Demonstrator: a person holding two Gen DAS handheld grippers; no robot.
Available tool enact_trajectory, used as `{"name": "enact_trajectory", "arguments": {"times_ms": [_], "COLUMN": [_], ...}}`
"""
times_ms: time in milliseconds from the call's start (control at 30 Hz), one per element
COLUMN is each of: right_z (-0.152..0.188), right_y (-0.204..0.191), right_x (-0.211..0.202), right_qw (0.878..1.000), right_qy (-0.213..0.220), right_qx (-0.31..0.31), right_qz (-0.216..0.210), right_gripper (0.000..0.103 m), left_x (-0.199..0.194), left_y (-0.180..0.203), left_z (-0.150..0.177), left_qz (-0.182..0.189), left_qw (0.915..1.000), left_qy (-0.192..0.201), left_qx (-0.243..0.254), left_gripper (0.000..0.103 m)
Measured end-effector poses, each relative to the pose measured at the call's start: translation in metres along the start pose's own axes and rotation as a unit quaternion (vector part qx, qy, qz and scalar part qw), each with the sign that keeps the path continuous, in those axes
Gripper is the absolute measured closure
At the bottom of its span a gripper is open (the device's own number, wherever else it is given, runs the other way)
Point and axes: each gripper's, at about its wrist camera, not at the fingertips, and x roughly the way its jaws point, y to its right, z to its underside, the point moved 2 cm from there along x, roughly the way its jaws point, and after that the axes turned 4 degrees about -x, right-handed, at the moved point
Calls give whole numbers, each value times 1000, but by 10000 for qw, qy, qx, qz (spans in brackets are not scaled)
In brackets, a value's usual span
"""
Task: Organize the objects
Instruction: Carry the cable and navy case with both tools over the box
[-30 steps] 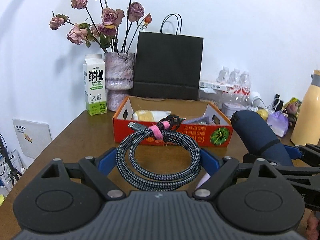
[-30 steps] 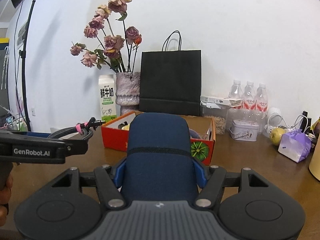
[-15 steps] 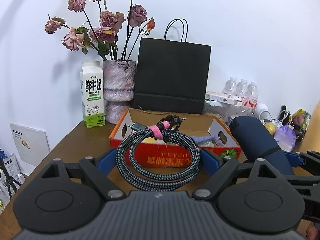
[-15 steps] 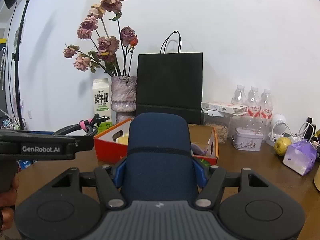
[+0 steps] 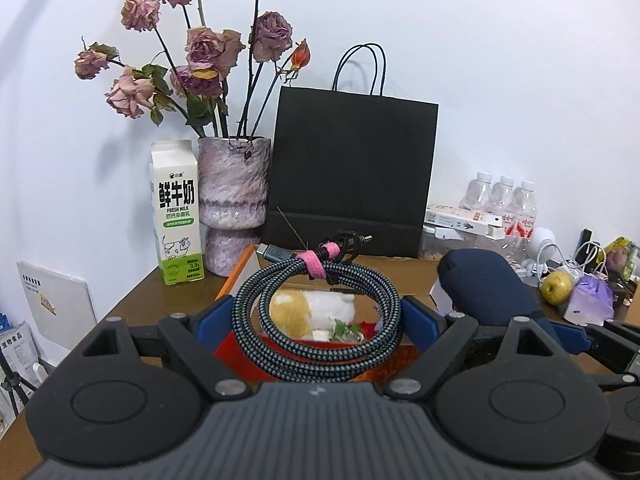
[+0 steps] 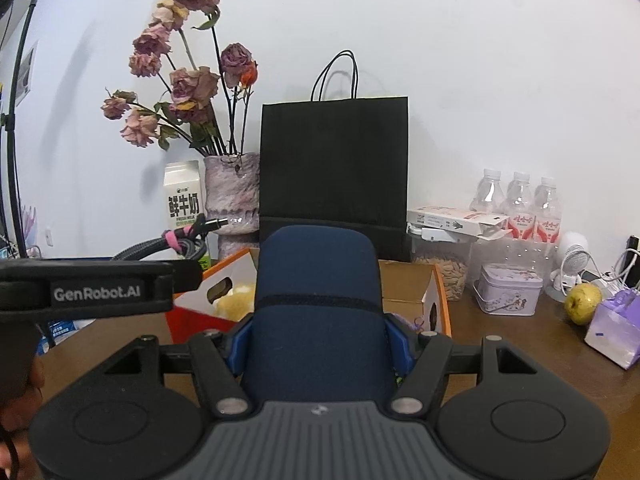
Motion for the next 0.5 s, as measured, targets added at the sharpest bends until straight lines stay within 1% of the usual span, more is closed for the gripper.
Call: {"name": "enact_trajectory", "arguments": {"times_ms": [167, 500], "right_z": [-6, -18], "right_y": [1, 12], "right_x": [21, 58], "right_qw": [10000, 10000], "right_qy": [-15, -13], "right_qx": [-25, -85], "right_qz": [-9, 45], "right_gripper": [39, 39], "left_x": [22, 58], "left_y": [2, 0], "left_z": [-4, -16], "left_qz": [-27, -123], "left_qw": [10000, 9999], "left_qy": [-45, -8], "left_qx": [-2, -46], "left_gripper": [14, 14]}}
